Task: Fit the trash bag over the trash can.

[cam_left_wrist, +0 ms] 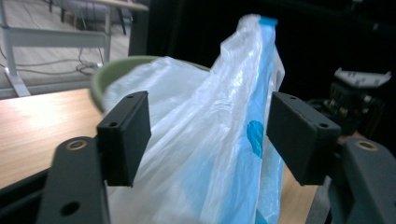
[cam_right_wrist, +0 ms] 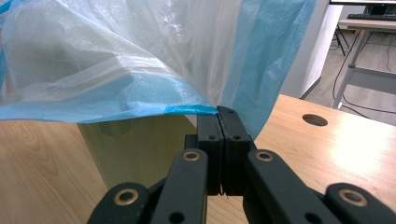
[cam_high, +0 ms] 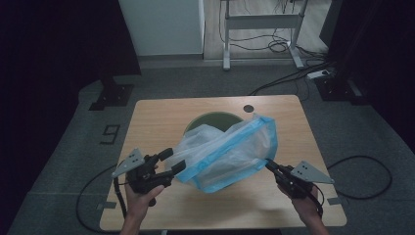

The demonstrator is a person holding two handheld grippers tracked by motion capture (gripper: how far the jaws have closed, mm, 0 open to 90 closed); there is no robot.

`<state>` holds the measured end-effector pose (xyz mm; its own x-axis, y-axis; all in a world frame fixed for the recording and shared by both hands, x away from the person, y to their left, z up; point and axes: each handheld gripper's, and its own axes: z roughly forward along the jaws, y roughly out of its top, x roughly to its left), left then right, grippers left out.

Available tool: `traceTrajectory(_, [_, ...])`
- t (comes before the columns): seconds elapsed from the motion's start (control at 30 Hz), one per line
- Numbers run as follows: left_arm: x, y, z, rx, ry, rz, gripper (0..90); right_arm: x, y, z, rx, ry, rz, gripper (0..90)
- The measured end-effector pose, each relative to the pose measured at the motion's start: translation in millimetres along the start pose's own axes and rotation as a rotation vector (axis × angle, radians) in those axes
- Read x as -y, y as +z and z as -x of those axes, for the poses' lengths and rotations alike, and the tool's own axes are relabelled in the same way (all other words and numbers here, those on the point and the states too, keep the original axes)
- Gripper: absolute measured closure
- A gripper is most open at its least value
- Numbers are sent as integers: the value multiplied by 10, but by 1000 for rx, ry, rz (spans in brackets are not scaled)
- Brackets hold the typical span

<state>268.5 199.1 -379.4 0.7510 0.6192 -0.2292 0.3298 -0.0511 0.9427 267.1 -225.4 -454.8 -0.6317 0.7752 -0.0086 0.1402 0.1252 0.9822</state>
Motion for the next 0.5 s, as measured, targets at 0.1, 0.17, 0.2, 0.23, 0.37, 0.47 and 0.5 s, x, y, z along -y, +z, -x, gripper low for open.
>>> traceTrajectory(0.1, [-29, 133, -12, -7, 1, -26, 235, 7, -5, -4, -10, 4, 0, 877])
traceTrajectory(0.17, [-47, 206, -14, -9, 9, -43, 222, 15, -11, -9, -11, 6, -2, 877])
traceTrajectory(0.2, [-52, 240, -10, -7, 12, -51, 222, 19, -15, -10, -11, 7, -2, 876])
traceTrajectory(0.23, [-56, 271, -2, -11, 18, -60, 224, 23, -18, -10, -12, 7, -2, 877])
traceTrajectory(0.37, [-32, 379, 55, -51, 71, -121, 348, 34, -20, -7, -12, 11, -4, 877])
traceTrajectory(0.47, [-16, 415, 79, -88, 74, -129, 633, 43, -14, -6, -13, 11, -4, 876])
traceTrajectory(0.5, [-21, 416, 71, -76, 63, -124, 720, 46, -14, -7, -12, 11, -5, 876])
